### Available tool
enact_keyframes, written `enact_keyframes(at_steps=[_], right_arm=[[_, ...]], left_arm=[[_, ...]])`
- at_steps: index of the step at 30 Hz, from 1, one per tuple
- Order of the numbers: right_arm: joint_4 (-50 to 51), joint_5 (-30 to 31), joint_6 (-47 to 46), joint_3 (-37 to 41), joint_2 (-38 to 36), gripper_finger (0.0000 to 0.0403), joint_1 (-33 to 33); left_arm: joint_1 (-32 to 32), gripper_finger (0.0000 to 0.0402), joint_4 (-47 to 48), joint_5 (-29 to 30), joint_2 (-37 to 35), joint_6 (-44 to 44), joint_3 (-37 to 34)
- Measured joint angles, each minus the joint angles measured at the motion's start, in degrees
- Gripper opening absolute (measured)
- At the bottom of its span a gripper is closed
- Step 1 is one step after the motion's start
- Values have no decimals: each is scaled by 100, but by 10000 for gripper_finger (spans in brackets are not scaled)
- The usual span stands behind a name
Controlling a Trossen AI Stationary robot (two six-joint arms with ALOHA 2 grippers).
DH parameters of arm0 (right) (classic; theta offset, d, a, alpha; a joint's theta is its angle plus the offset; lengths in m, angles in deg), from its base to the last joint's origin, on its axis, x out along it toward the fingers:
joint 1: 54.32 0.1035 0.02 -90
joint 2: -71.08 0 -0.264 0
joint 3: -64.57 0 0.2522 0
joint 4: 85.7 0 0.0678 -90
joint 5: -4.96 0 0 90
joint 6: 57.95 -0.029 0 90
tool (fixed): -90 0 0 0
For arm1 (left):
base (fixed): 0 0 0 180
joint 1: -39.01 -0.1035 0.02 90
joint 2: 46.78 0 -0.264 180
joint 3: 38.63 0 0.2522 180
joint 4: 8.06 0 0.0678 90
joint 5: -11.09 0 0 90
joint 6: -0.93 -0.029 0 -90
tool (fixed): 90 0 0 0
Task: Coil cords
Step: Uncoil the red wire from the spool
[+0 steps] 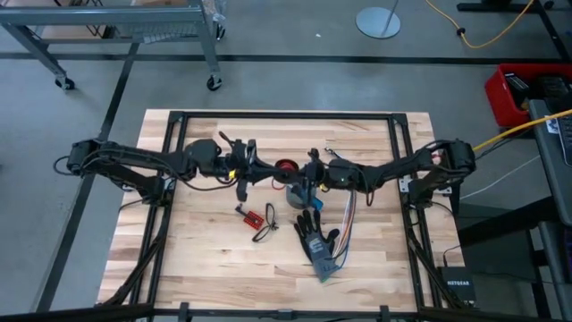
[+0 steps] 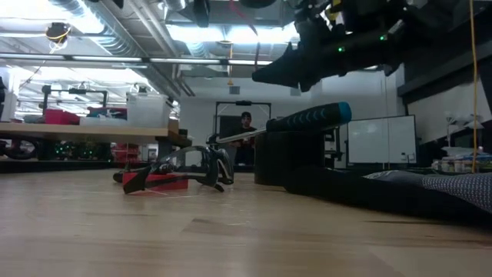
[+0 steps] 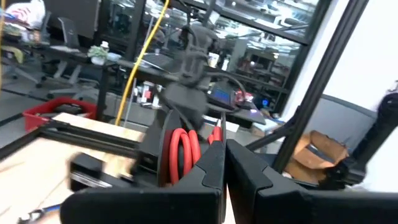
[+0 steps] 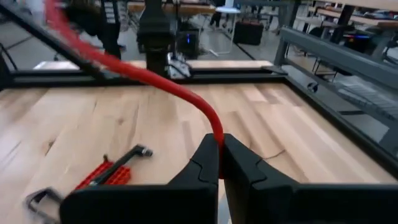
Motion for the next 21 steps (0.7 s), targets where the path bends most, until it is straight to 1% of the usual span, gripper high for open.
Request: enact_keyframes(at_steps=[5, 10, 13, 21], right_arm=[[-450, -327, -17, -12, -2, 7, -342], [-374, -591, -16, -454, -2, 7, -586], [57, -698, 6, -870, -7, 7, -711], [1286, -704, 178, -1925, -7, 7, -1083]], left_arm=[[197, 0, 6, 0, 0, 149, 1], [316, 0, 1, -6, 9, 50, 1], [374, 0, 10, -7, 25, 23, 0], [579, 0, 49, -34, 26, 6, 1]])
